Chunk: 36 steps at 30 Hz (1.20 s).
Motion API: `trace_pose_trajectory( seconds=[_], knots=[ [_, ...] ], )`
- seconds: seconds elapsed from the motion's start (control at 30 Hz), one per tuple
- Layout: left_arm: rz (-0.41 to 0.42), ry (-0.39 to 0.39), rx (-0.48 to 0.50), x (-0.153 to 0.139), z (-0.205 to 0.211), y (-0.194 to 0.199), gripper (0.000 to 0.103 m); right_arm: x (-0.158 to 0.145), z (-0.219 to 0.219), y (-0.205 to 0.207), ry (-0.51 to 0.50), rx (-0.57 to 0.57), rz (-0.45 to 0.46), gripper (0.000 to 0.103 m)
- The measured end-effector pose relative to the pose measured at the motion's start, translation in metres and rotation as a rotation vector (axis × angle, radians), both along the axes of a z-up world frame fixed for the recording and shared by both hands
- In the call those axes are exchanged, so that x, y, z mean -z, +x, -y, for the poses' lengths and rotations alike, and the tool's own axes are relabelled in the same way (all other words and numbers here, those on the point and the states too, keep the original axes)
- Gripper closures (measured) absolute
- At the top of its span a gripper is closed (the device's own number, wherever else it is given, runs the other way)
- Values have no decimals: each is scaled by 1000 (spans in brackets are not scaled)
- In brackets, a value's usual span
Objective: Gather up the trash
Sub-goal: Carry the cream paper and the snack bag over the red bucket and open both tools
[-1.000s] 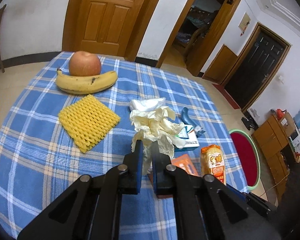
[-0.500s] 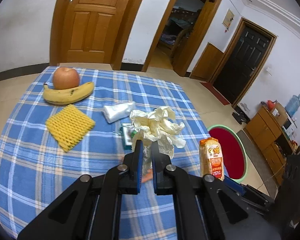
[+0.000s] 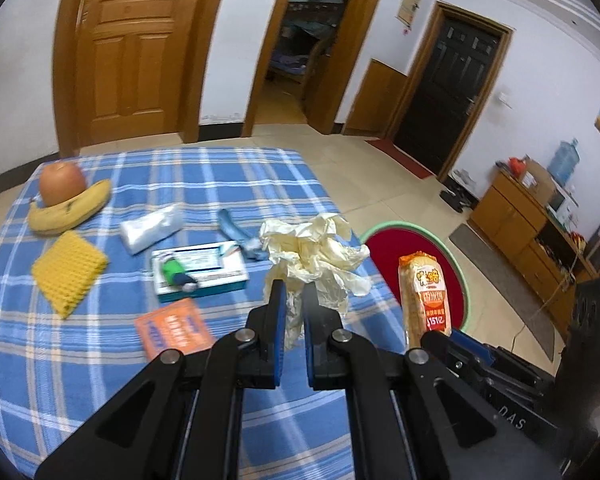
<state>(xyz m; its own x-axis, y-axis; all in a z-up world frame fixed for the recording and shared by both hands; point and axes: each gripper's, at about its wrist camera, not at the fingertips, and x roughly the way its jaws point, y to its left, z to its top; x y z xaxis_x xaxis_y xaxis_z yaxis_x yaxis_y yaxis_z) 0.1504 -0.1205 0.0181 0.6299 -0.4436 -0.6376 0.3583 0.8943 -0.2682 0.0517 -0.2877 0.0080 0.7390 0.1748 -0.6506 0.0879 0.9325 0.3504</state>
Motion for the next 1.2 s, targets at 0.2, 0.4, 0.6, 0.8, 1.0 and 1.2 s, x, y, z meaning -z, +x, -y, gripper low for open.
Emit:
trace_pose_trajectory(
  seconds=[0.2, 0.4, 0.6, 0.8, 1.0, 1.2],
  knots=[
    [4, 27, 60, 1, 34, 0, 97, 0, 33, -5, -7, 68, 0, 67],
    [-1, 69, 120, 7, 69, 4, 97, 5, 61, -12, -7, 124, -6, 67],
    [-20, 114, 173, 19, 101, 10, 97, 14, 84, -12, 2, 161, -18, 67],
    [-42, 155, 217, 34, 136, 14, 97, 26, 108, -6, 9, 195, -41, 67],
    [-67, 181, 250, 50, 162, 22, 97, 35, 129, 0, 0, 229, -62, 67],
    [-68, 221, 271, 61, 181, 24, 96, 44, 142, 5, -11, 248, -83, 65]
  ],
)
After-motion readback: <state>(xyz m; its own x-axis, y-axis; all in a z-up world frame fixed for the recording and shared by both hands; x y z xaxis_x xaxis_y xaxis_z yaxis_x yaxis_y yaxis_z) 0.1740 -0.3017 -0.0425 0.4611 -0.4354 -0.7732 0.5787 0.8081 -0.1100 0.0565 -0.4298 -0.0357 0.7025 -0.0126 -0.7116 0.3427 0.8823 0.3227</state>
